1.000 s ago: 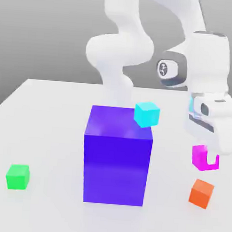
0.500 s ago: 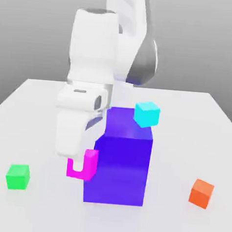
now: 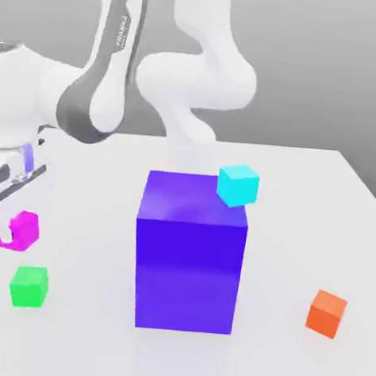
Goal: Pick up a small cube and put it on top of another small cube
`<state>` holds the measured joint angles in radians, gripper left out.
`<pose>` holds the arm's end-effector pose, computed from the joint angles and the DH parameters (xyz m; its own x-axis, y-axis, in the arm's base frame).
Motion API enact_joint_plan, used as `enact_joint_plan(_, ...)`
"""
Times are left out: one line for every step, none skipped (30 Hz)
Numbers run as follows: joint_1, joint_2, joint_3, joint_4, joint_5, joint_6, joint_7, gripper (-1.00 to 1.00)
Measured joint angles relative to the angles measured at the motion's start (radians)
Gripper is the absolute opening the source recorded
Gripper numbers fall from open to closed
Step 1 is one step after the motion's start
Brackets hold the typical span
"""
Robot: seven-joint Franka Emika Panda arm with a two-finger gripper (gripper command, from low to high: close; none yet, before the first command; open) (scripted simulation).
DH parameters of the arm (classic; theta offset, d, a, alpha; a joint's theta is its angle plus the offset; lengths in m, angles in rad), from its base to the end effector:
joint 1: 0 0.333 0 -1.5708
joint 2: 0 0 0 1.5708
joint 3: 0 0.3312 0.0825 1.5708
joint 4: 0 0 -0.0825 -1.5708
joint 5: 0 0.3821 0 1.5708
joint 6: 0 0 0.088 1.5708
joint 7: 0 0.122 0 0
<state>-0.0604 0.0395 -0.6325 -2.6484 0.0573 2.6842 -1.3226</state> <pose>0.3250 -0.2745 0.2344 0.8371 0.5470 0.0032 0.5470 -0.8371 0.0038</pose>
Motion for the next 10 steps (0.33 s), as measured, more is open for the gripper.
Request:
enact_joint_plan(0.006, 0.025, 0.016, 0.002, 0.035, 0.017, -0.027, -1.0)
enact_joint_plan(-0.004, 0.05, 0.036, 0.004, 0.071, 0.035, -0.054, -1.0)
enact_joint_plan(-0.01, 0.076, 0.051, 0.006, 0.112, 0.054, -0.084, -1.0)
enact_joint_plan(-0.017, 0.104, 0.066, 0.008, 0.154, 0.072, -0.115, -1.0)
enact_joint_plan(-0.036, 0.13, 0.092, 0.011, 0.194, 0.091, -0.144, -1.0)
enact_joint_plan(-0.056, 0.156, 0.12, 0.013, 0.232, 0.111, -0.172, -1.0)
enact_joint_plan(-0.073, 0.178, 0.142, 0.014, 0.264, 0.127, -0.194, 1.0)
enact_joint_plan(-0.073, 0.178, 0.142, 0.014, 0.264, 0.126, -0.194, 1.0)
enact_joint_plan(-0.073, 0.178, 0.142, 0.014, 0.264, 0.126, -0.194, 1.0)
enact_joint_plan(-0.073, 0.178, 0.142, 0.014, 0.264, 0.126, -0.194, 1.0)
